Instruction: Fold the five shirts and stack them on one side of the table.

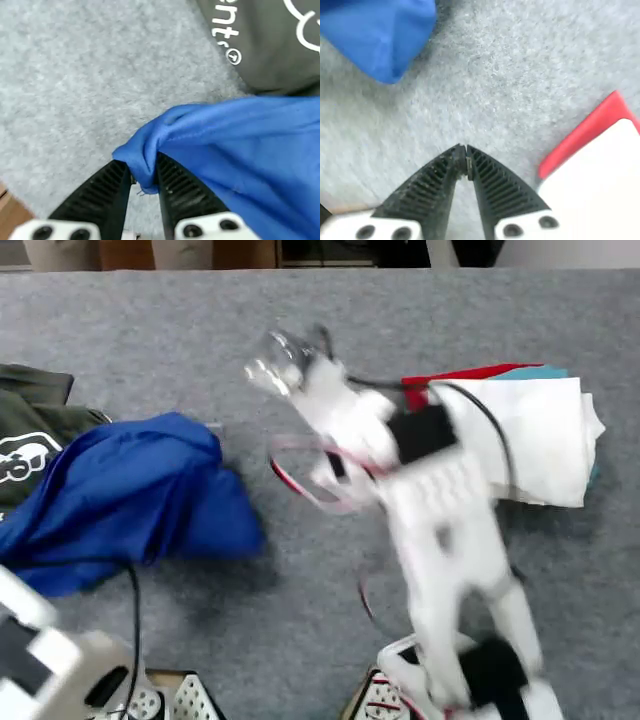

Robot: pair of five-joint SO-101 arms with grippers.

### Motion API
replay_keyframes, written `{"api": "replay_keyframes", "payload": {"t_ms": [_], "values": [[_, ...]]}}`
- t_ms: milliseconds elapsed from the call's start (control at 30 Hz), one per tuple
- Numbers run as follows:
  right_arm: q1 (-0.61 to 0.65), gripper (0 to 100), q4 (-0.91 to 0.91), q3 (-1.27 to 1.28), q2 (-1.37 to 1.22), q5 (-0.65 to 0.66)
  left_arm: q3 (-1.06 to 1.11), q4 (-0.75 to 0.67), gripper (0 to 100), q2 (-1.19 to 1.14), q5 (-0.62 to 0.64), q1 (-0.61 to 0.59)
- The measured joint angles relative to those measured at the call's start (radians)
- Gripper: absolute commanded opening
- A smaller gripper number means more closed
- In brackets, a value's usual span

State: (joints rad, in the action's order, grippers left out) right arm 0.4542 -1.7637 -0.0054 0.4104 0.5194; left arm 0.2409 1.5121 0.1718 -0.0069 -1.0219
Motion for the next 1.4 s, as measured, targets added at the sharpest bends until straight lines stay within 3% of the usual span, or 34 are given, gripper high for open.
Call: {"api": "replay_keyframes", "payload": {"t_ms": [100,233,333,467,633,833,1033,1400], "values": [[-0.003,0.5,0.015,0.226,0.155,0.091,0.233,-0.08,2,0.164,-0.002,0.058],[0.046,0.6,0.132,0.52,0.29,0.104,0.451,-0.101,2,0.373,-0.003,0.163],[0.106,4.8,0.233,0.641,0.356,0.058,0.506,-0.112,2,0.496,-0.003,0.201],[0.176,19.9,0.336,0.667,0.353,-0.032,0.509,-0.144,2,0.583,-0.002,0.206],[0.292,16.4,0.473,0.657,0.195,-0.167,0.52,-0.158,2,0.589,-0.002,0.206],[0.397,10.6,0.551,0.457,-0.147,-0.318,0.531,-0.196,2,0.589,-0.003,0.1],[0.4,10.6,0.539,0.133,-0.552,-0.531,0.531,-0.265,2,0.589,-0.071,-0.044],[0.509,10.9,0.241,-0.45,-1.105,-0.562,0.551,-0.296,2,0.589,-0.118,-0.117]]}}
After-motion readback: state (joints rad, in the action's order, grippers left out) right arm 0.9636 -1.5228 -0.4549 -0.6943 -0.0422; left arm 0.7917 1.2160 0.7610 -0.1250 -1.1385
